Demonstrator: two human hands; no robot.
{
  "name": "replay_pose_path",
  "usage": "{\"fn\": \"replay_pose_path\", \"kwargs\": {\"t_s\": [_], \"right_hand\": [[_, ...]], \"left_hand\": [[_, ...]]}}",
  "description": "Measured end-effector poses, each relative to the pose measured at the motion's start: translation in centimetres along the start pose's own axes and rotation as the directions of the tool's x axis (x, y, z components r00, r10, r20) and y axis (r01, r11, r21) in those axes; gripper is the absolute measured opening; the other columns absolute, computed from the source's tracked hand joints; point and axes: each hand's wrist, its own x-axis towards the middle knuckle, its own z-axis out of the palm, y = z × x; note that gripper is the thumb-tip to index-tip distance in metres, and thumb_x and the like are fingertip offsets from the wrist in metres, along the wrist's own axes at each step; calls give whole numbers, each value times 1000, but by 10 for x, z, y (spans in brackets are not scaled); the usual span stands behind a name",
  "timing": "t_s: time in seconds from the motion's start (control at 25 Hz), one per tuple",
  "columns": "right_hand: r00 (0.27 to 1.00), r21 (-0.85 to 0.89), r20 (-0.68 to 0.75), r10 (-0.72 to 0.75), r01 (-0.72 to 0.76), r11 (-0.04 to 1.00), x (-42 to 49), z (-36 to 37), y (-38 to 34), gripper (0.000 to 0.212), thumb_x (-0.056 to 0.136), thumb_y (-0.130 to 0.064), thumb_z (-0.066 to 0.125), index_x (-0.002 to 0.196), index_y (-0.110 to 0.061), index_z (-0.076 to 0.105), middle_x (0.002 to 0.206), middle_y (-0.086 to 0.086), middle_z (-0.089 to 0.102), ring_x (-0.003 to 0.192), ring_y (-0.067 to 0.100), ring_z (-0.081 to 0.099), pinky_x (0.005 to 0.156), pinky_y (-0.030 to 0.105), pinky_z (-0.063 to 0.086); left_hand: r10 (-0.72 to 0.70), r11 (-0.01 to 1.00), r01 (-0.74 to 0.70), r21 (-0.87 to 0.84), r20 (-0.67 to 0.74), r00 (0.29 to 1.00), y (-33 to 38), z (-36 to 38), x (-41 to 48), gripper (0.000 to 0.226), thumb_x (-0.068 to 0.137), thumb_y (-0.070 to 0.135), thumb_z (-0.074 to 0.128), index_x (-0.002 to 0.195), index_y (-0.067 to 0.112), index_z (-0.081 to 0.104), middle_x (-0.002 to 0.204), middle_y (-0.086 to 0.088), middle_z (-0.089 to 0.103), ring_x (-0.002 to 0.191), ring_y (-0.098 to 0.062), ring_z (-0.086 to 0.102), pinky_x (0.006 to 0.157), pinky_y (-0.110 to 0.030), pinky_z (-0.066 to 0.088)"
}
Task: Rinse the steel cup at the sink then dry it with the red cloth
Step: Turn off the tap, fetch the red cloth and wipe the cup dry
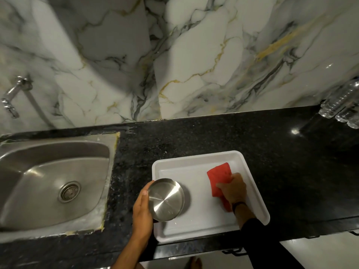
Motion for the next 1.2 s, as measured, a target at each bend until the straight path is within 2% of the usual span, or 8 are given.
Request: {"fn": "replay_pose_path", "kwargs": {"t_s": [0.12,0.28,0.44,0.52,0.68,0.84,1.0,1.2], "right_hand": [[941,559,223,254,-337,757,-19,1,-4,69,72,-12,95,130,8,64,114,28,73,95,44,72,77,50,58],[854,619,514,76,-431,657,-76,20,-46,35,85,-27,80,100,4,73,75,28,76,56,45,70,61,47,56],[882,709,422,-210,-176,683,-167,89,-142,23,88,-23,84,106,-9,83,87,12,84,71,28,81,61,36,63],[862,728,301,-408,68,682,-221,137,-199,27,89,-17,86,114,-13,78,94,-1,86,86,19,83,69,26,63],[572,9,46,-819,819,573,-315,239,-281,14,92,-41,69,100,-30,71,78,-9,74,69,8,68,56,26,49],[422,-283,351,-836,899,335,-376,343,-334,30,87,-34,69,116,-27,68,109,-1,75,107,27,67,82,41,56],[276,-136,489,-828,961,241,-391,386,-348,33,87,-43,63,115,-28,69,109,0,75,105,28,64,81,38,55],[-8,55,755,-656,997,51,-377,391,-377,24,88,-9,67,108,-20,74,98,10,71,94,31,60,78,41,50]], "left_hand": [[33,999,-32,29,-56,998,16,-36,7,42,105,51,39,126,45,75,131,19,77,122,4,68,105,-29,49],[53,998,-48,41,-135,989,30,-97,31,40,101,55,38,117,58,74,127,28,75,119,11,65,104,-25,46],[10,1000,-7,15,-174,985,45,-178,71,39,101,60,38,117,56,74,121,16,77,121,-12,68,99,-44,61],[17,1000,-14,20,-179,984,52,-223,96,41,101,62,37,120,54,72,126,13,73,121,-16,67,87,-33,66],[115,992,-100,83,-201,973,67,-303,144,47,111,44,32,131,28,72,127,0,76,122,-20,69,112,-52,54],[42,997,-33,70,-133,990,73,-371,185,44,115,36,35,123,19,75,116,-7,80,115,-28,74,107,-57,57],[-17,1000,18,19,-47,999,81,-431,209,43,115,32,36,117,23,78,103,0,87,109,-23,79,96,-38,65],[-99,988,74,134,189,977,102,-485,250,40,113,25,42,130,11,76,132,-16,78,129,-37,70,108,-52,55]]}}
